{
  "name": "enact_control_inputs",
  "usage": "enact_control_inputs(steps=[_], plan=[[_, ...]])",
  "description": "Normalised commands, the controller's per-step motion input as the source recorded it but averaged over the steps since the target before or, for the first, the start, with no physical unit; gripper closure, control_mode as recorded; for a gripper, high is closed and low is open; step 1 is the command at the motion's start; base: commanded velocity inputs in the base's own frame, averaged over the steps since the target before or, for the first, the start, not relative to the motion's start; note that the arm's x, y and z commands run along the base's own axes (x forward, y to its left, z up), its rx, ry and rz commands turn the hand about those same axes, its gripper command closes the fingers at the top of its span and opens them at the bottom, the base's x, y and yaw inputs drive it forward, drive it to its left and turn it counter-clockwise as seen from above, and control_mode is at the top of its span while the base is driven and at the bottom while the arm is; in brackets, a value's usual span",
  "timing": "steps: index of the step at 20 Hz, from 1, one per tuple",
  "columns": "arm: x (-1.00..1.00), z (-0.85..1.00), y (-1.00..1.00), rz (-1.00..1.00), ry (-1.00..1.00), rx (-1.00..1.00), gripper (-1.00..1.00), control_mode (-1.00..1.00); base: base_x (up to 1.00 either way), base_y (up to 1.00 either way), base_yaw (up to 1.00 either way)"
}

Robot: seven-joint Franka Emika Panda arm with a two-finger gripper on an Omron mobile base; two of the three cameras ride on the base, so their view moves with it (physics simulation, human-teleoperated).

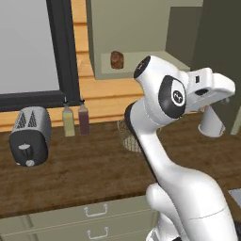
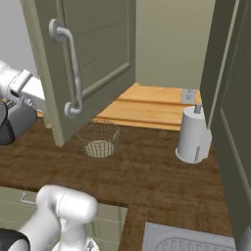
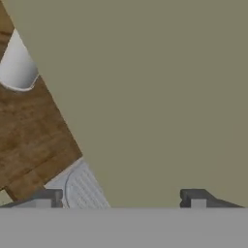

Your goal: Open the cabinet, pick up the bread from the cabinet and place it in the basket. Then move the basket to the dining counter.

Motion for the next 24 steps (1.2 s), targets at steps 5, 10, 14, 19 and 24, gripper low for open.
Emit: enact_control_inputs(steps=[5,10,14,19,24], plan=[[-0.12,0.21,-1.00,0.00,-0.24,0.01,-1.00,-1.00,0.00,0.00,0.00],[0.00,0.25,-0.74,0.00,-0.19,0.17,-1.00,-1.00,0.00,0.00,0.00],[0.00,-0.05,0.33,0.10,-0.16,0.42,-1.00,-1.00,0.00,0.00,0.00],[0.24,-0.03,1.00,0.27,-0.15,0.41,-1.00,-1.00,0.00,0.00,0.00],[0.58,0.03,1.00,0.33,-0.21,0.33,-1.00,-1.00,0.00,0.00,0.00]])
